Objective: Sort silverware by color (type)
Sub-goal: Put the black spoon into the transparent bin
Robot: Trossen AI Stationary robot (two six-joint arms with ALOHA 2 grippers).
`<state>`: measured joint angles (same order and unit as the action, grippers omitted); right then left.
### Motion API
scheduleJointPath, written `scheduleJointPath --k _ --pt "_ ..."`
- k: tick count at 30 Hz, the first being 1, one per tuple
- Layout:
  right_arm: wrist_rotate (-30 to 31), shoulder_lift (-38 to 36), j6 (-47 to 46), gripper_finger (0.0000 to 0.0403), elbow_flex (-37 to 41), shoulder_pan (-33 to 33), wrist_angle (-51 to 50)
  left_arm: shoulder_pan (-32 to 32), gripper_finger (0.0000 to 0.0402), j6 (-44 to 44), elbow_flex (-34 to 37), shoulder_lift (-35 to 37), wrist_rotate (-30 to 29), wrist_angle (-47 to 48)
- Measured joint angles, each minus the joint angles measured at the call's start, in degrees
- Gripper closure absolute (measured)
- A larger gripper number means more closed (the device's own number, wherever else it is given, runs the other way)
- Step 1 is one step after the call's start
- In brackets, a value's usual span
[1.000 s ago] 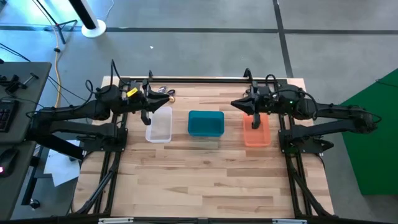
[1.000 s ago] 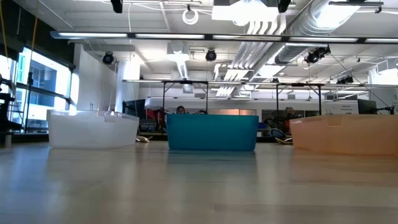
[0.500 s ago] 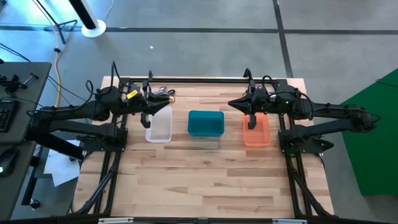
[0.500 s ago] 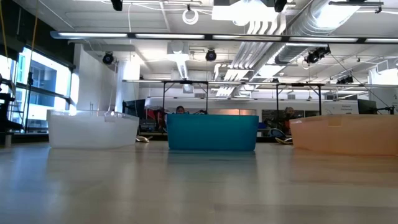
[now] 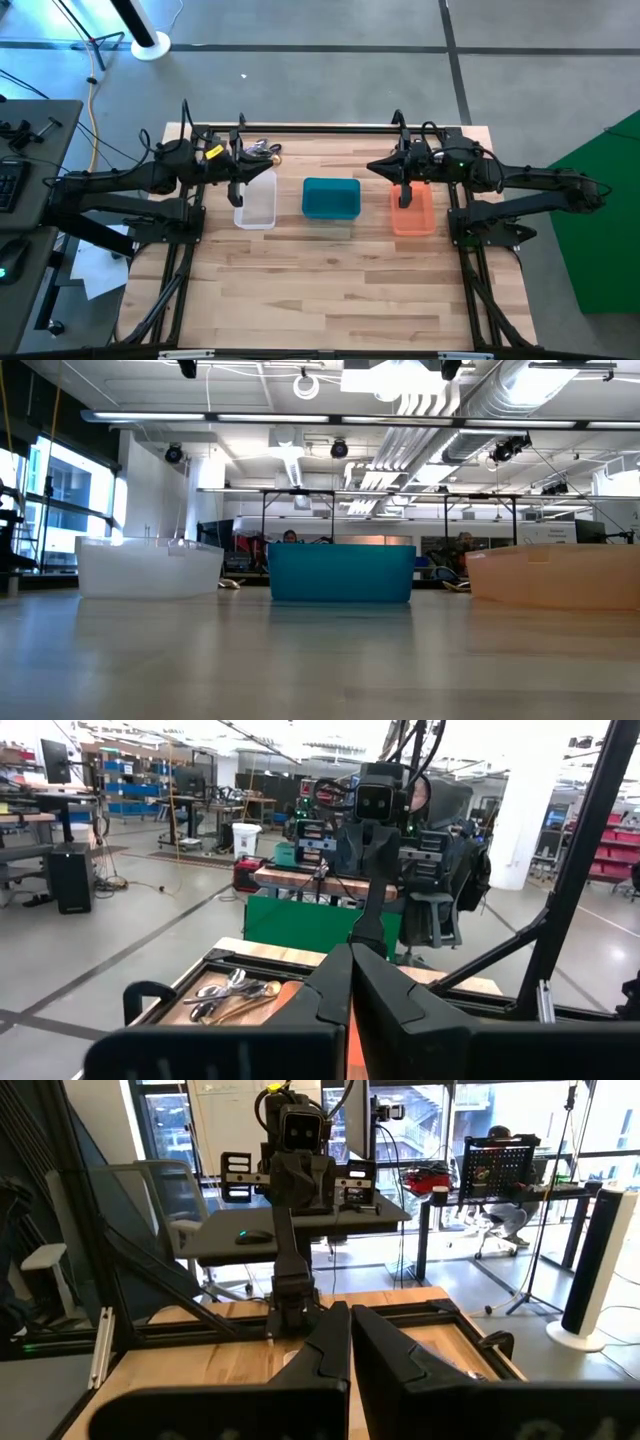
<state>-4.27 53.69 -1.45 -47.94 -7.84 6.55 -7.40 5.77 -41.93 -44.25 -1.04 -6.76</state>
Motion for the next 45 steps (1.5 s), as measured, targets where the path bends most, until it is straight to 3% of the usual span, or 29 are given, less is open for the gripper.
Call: scheduleJointPath --k 18,24,27,36,45 --pt "0.77 -0.02 -2.83 0.0402 0.02 0.0 0.4 0.0 0.0401 0.0 0.0 0.0 -0.02 0.08" --pt "17.45 1.67 -8.92 0.0402 0.02 -1.54 -3.36 -0.02 0.0401 0.11 0.0 0.0 -0.83 0.09" --pt "21.31 2.63 -14.38 0.0394 0.02 -5.1 -8.88 -0.02 0.0401 0.14 0.0 0.0 -1.07 0.09" --pt "21.1 3.84 -28.3 0.0323 0.04 -21.6 -37.92 -0.04 0.0401 0.08 0.0 0.0 -1.36 0.09" --pt "7.97 10.81 -26.42 0.0279 0.07 -37.29 -43.95 -0.07 0.0401 1.45 0.0 0.0 -3.17 0.11"
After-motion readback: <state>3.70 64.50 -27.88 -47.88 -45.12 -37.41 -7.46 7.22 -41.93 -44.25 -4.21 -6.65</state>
